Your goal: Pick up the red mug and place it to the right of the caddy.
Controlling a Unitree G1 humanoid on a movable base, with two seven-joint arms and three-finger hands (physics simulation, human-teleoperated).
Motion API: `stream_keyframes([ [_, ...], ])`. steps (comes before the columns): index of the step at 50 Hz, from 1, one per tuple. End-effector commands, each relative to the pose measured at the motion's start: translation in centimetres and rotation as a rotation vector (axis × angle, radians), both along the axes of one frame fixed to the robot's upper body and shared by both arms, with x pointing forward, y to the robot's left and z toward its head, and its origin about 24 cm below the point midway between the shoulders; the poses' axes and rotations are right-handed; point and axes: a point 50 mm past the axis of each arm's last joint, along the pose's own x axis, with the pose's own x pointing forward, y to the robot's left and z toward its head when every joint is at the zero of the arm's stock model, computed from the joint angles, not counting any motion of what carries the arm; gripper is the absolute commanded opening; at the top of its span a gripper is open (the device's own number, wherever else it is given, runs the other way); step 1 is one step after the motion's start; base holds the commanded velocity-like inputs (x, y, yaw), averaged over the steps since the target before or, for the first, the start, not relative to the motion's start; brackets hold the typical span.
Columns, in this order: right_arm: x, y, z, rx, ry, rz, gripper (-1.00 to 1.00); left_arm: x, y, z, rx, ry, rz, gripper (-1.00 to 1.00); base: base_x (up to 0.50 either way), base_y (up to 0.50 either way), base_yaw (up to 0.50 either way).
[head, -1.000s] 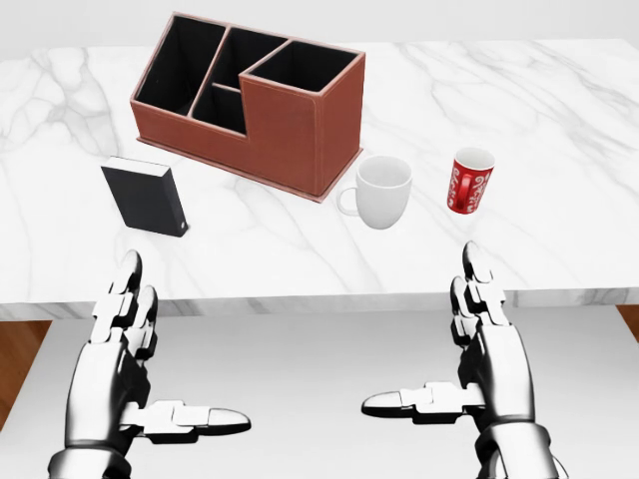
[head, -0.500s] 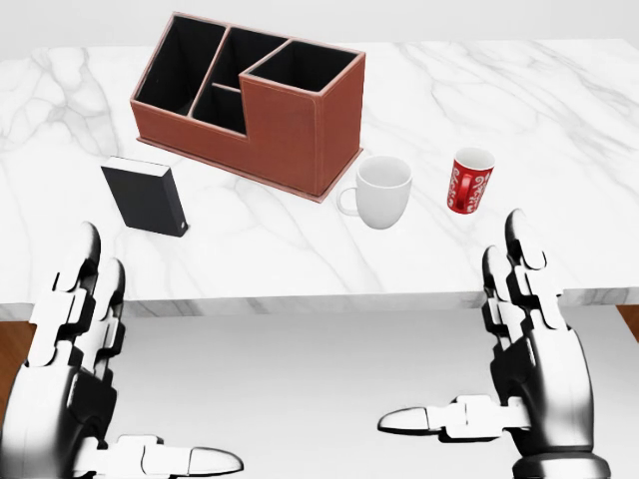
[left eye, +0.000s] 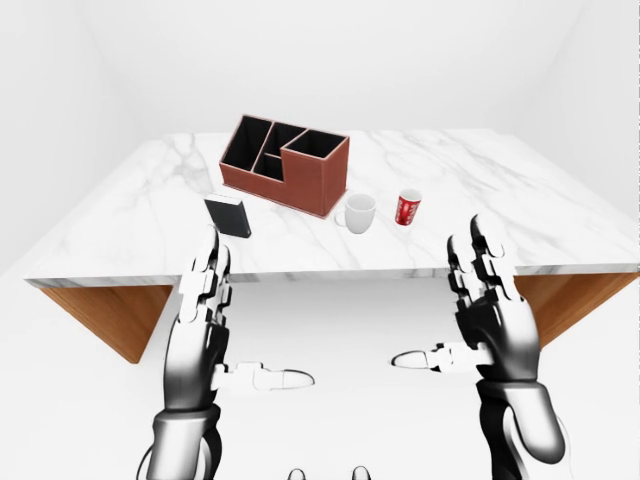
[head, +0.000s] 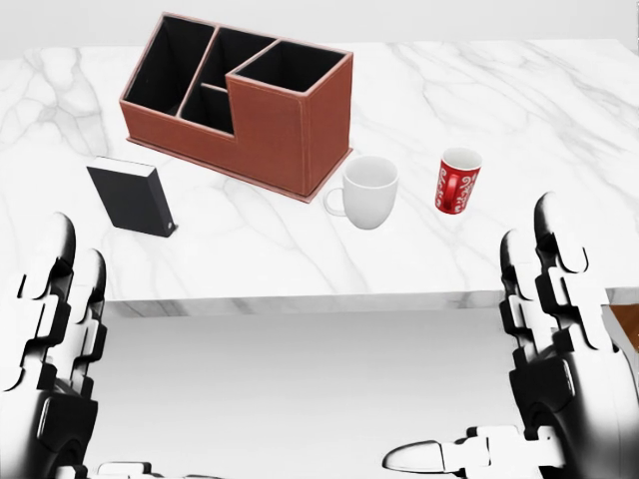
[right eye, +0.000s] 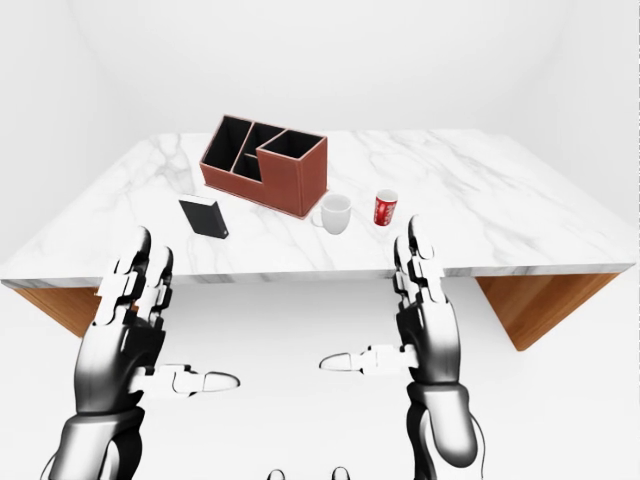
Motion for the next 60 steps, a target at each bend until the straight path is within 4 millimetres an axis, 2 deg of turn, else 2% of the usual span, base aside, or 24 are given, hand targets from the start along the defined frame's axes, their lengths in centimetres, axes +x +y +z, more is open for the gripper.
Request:
stream_keyframes([
  [1, -0.38, -0.09, 0.4, 0.006, -0.017, 0.004, 1.0, -0.3, -0.12, 0.18, 0.006, -0.005, 0.0, 1.0, 0.0, -0.5, 0.0],
  [14, -0.16, 0.06, 0.08, 0.001, -0.002, -0.009, 1.0, -0.65, 0.34, 0.59, 0.003, -0.02, 0.013, 1.0, 0.0, -0.5, 0.0],
  [23, -0.43, 0.34, -0.08, -0.032, 0.012, 0.003, 1.0, -0.6, 0.42, 0.47, 0.002, -0.014, 0.02, 1.0, 0.02, 0.0, 0.0],
  [60, -0.74, 0.52, -0.06, -0.014, 0.013, 0.036, 1.0, -0.73, 0.28, 0.49, 0.007, -0.014, 0.016, 1.0, 0.49, 0.0, 0.0],
])
